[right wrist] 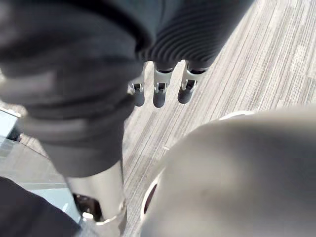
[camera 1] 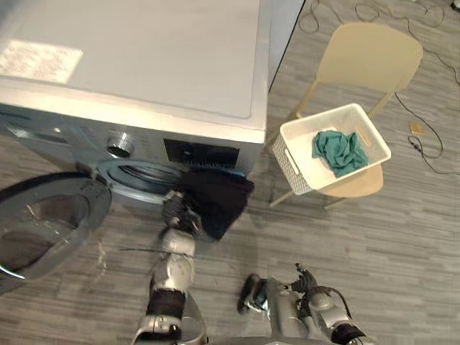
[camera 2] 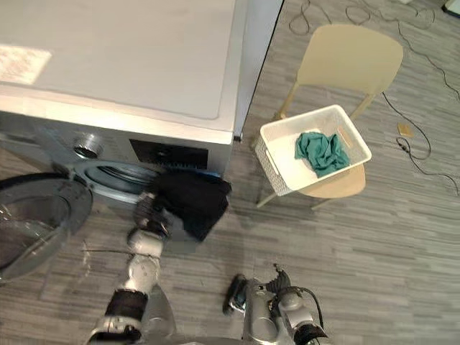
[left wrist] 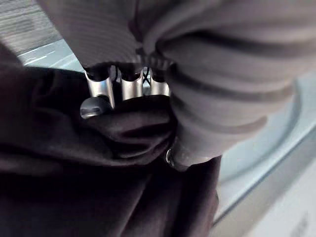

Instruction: Pick up the laundry basket with both hands and put the clothes into the washing machine.

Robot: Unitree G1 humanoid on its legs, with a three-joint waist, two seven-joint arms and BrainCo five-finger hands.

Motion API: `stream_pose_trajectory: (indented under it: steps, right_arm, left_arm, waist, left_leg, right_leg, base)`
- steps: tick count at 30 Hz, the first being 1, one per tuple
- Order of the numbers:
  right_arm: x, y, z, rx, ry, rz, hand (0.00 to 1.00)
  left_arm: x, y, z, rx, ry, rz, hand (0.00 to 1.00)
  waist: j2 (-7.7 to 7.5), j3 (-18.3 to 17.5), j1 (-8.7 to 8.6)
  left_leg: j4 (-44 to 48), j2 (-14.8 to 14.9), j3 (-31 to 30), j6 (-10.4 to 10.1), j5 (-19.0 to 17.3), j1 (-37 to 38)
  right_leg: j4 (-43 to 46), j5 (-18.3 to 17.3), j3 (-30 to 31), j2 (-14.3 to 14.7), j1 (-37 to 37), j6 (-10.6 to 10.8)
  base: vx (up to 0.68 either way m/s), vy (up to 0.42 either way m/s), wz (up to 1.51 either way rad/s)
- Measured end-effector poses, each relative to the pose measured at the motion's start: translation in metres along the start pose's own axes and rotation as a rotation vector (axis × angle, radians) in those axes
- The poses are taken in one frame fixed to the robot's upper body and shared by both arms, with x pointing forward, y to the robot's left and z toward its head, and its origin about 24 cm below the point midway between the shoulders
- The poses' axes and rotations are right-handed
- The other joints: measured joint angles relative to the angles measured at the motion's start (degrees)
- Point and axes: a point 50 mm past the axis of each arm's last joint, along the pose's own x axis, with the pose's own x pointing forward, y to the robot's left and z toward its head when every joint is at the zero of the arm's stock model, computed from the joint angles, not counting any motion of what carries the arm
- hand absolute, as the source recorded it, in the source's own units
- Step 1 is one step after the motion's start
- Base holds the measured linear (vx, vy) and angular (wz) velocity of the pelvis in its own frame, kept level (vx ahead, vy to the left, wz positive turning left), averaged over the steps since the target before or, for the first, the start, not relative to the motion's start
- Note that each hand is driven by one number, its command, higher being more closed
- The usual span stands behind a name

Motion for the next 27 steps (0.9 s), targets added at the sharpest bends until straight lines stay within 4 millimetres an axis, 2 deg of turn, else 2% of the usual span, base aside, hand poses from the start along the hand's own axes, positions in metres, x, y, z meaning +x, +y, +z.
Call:
stream_pose_trajectory:
  steps: [1, 2, 4, 6, 7, 9, 13, 16, 17, 19, 21, 22, 23, 24, 25, 27]
  right_arm:
    - [0.000, 0.005, 0.005, 0.012, -0.018, 0.004, 0.00]
    - [-0.003, 0.014, 0.014, 0.039, -0.058, 0.018, 0.00]
    - [-0.006, 0.025, 0.028, 0.074, -0.112, 0.038, 0.00]
    - [-0.008, 0.025, 0.042, 0.100, -0.180, 0.040, 0.00]
    - [-0.009, 0.025, 0.046, 0.111, -0.198, 0.040, 0.00]
    - [-0.010, 0.028, 0.046, 0.137, -0.195, 0.042, 0.00]
    - [-0.015, 0.037, 0.040, 0.170, -0.177, 0.057, 0.00]
    - [-0.016, 0.038, 0.043, 0.182, -0.187, 0.062, 0.00]
    - [-0.016, 0.039, 0.047, 0.185, -0.202, 0.065, 0.00]
    - [-0.018, 0.043, 0.053, 0.194, -0.220, 0.080, 0.00]
    - [-0.017, 0.046, 0.065, 0.188, -0.256, 0.100, 0.00]
    - [-0.017, 0.046, 0.068, 0.188, -0.264, 0.100, 0.00]
    - [-0.017, 0.046, 0.073, 0.188, -0.281, 0.099, 0.00]
    - [-0.017, 0.047, 0.076, 0.181, -0.293, 0.096, 0.00]
    - [-0.017, 0.047, 0.077, 0.174, -0.298, 0.092, 0.00]
    - [-0.019, 0.051, 0.079, 0.144, -0.317, 0.095, 0.00]
  left_arm:
    - [0.002, 0.002, 0.009, -0.019, -0.040, 0.020, 1.00]
    - [0.004, 0.011, 0.024, -0.054, -0.112, 0.071, 1.00]
    - [0.002, 0.018, 0.043, -0.110, -0.194, 0.116, 1.00]
    - [-0.004, 0.028, 0.060, -0.178, -0.280, 0.153, 1.00]
    - [-0.007, 0.031, 0.063, -0.201, -0.300, 0.176, 1.00]
    - [-0.014, 0.046, 0.063, -0.207, -0.308, 0.226, 1.00]
    - [-0.025, 0.057, 0.056, -0.202, -0.282, 0.255, 1.00]
    - [-0.028, 0.062, 0.052, -0.178, -0.260, 0.251, 1.00]
    - [-0.028, 0.059, 0.049, -0.169, -0.245, 0.237, 1.00]
    - [-0.027, 0.052, 0.044, -0.160, -0.221, 0.212, 1.00]
    - [-0.023, 0.043, 0.038, -0.160, -0.194, 0.187, 1.00]
    - [-0.022, 0.043, 0.038, -0.163, -0.193, 0.187, 1.00]
    - [-0.022, 0.042, 0.039, -0.172, -0.198, 0.184, 1.00]
    - [-0.022, 0.042, 0.040, -0.175, -0.200, 0.185, 1.00]
    - [-0.021, 0.040, 0.040, -0.179, -0.203, 0.178, 1.00]
    - [-0.017, 0.028, 0.041, -0.197, -0.207, 0.138, 1.00]
  waist:
    - [-1.17, 0.5, 0.42]
    - [-1.31, 1.2, 1.33]
    - [-0.43, 3.5, 1.99]
    - [1.16, 4.4, 2.01]
    - [2.03, 5.0, 2.68]
    - [2.60, 5.3, 3.55]
    - [3.18, 5.2, 5.17]
    - [3.81, 3.8, 5.96]
    - [4.10, 3.5, 5.87]
    - [4.26, 3.5, 5.70]
    - [4.16, 3.4, 5.49]
    - [4.16, 3.4, 5.35]
    - [4.13, 3.4, 5.26]
    - [4.13, 3.4, 4.88]
    - [4.16, 3.4, 4.51]
    - [4.42, 3.6, 2.62]
  left_leg:
    - [1.3, 0.1, 1.4, 0.3, -0.1, -0.5]
    - [3.7, 0.4, 1.9, 1.1, -1.1, -2.1]
    - [8.8, 0.9, 1.3, 1.2, -3.5, -3.8]
    - [14.0, 1.1, -0.1, 1.8, -6.2, -7.8]
    - [15.8, 1.0, -0.4, 2.4, -6.9, -9.7]
    - [17.4, 0.3, -0.3, 3.7, -7.8, -11.8]
    - [17.8, -2.6, -0.4, 5.6, -8.8, -13.6]
    - [18.7, -5.7, -1.0, 7.1, -9.6, -14.9]
    - [18.7, -7.0, -1.0, 7.2, -9.6, -14.9]
    - [18.5, -7.9, -0.8, 7.8, -9.8, -14.6]
    - [16.3, -7.7, 1.4, 9.8, -9.0, -13.1]
    - [15.6, -7.3, 2.1, 9.8, -8.7, -12.7]
    - [14.5, -6.4, 3.5, 9.6, -8.3, -11.5]
    - [13.3, -5.9, 4.8, 9.0, -7.9, -10.5]
    - [12.8, -6.0, 5.0, 8.8, -7.6, -10.3]
    - [9.8, -5.9, 3.4, 8.2, -4.9, -10.2]
  right_leg:
    - [0.3, -0.2, 1.1, -0.3, -1.0, 0.5]
    - [-0.4, -0.5, 0.6, -0.5, -1.2, 1.4]
    - [1.0, -0.4, 0.1, -0.7, -1.3, 1.8]
    - [2.4, -1.3, -0.3, -1.0, -2.7, 2.7]
    - [2.4, -1.5, -1.0, -1.6, -3.4, 3.3]
    - [0.4, 0.4, -2.9, -3.1, -3.3, 4.8]
    - [-5.4, 4.5, -4.8, -4.7, -0.9, 6.3]
    - [-6.1, 5.0, -5.5, -6.7, 0.1, 6.1]
    - [-6.2, 4.9, -3.8, -6.7, 0.0, 5.1]
    - [-5.4, 5.1, -0.8, -6.6, -1.1, 4.7]
    - [-2.6, 6.3, -1.6, -6.8, -3.5, 3.7]
    - [-1.6, 6.1, -2.7, -6.5, -4.1, 4.0]
    - [-0.3, 4.8, -4.2, -5.2, -5.1, 5.6]
    - [-1.2, 2.7, -3.7, -4.0, -4.8, 4.0]
    - [-2.1, 1.7, -3.0, -3.7, -4.5, 4.7]
    - [-2.4, 0.6, -1.4, -1.7, -5.7, 3.6]
  base:
    - [-0.07, 0.158, -0.55]
    - [-0.06, 0.172, -0.40]
    - [-0.07, 0.138, -0.13]
    - [-0.14, 0.153, 0.05]
    - [-0.09, 0.141, 0.03]
    - [-0.05, 0.248, 0.01]
    - [0.04, 0.247, 0.26]
    - [0.10, 0.195, 0.44]
    - [0.12, 0.163, 0.38]
    - [0.06, 0.095, 0.12]
    - [0.02, 0.051, -0.34]
    - [0.02, -0.034, -0.65]
    - [0.01, -0.163, -0.73]
    - [-0.01, -0.193, -0.62]
    - [-0.03, -0.235, -0.28]
    - [-0.01, -0.201, 0.09]
